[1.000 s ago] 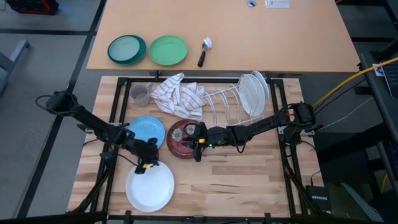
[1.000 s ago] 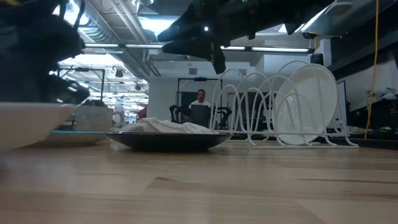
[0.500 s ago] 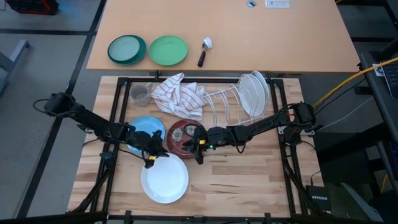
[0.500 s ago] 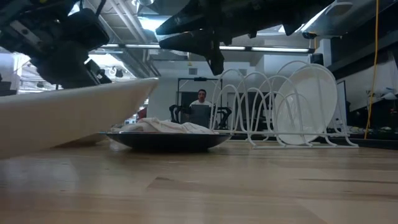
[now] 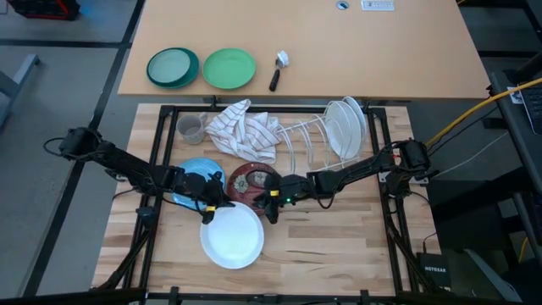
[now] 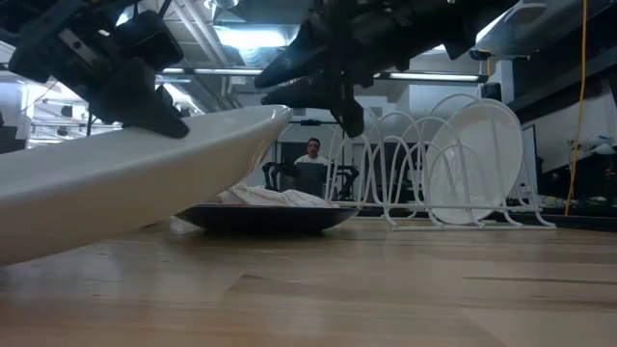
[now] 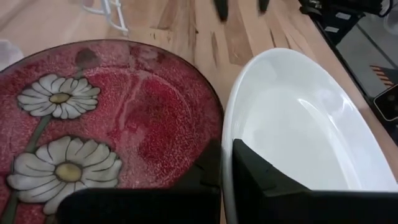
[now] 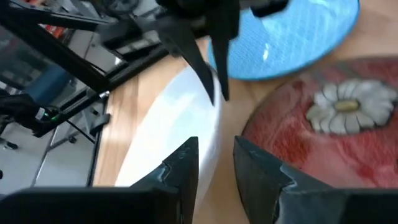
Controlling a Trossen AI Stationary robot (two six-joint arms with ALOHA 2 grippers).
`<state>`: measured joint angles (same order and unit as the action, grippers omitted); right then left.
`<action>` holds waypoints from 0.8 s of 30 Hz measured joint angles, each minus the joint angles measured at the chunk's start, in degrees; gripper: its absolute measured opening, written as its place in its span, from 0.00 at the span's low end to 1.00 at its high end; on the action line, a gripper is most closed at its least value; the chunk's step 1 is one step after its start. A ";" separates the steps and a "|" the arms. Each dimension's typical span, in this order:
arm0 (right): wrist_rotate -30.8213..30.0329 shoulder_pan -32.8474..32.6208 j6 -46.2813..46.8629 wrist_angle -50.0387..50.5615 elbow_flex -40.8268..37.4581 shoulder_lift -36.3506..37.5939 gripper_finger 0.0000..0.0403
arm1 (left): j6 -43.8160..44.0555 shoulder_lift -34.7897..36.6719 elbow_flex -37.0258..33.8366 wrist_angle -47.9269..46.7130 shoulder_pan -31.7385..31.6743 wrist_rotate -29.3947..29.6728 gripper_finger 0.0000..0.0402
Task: Sort dishes
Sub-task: Put the white plate into the white dish rack
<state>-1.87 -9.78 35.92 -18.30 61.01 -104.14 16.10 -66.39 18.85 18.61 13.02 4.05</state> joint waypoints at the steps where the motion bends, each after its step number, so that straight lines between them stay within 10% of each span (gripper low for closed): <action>1: 0.02 0.00 1.07 0.33 -0.02 0.00 0.26 | -0.03 0.00 0.00 0.16 0.00 0.00 0.01; 24: 4.08 0.00 7.76 2.23 -0.02 0.00 0.26 | 3.51 0.00 -0.02 0.89 -0.07 1.55 0.01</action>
<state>2.22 -9.78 43.68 -16.07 60.99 -104.14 19.61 -66.39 18.83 19.50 12.95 5.60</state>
